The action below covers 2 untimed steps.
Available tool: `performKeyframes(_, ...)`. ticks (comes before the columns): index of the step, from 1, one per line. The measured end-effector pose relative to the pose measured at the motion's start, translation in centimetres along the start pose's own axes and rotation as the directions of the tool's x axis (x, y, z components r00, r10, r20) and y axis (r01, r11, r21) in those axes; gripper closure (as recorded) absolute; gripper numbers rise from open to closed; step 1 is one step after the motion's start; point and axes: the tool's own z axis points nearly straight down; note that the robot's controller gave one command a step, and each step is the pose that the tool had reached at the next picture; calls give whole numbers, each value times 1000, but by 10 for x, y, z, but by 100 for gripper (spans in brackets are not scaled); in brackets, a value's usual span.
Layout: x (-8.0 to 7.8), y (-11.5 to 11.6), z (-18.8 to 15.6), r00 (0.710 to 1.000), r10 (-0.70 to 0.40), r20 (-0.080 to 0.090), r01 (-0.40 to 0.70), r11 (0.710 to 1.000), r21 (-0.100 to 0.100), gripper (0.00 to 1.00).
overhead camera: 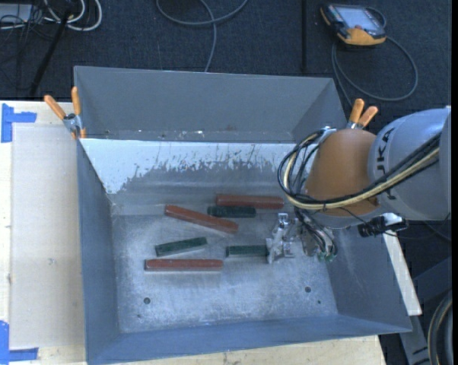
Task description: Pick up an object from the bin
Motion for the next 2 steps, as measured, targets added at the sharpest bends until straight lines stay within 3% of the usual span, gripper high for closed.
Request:
performKeyframes(1,-10,7,-182,989,-143,-23,143,990,-7,100)
performKeyframes(2,-11,7,-190,989,-148,-20,148,989,-7,0)
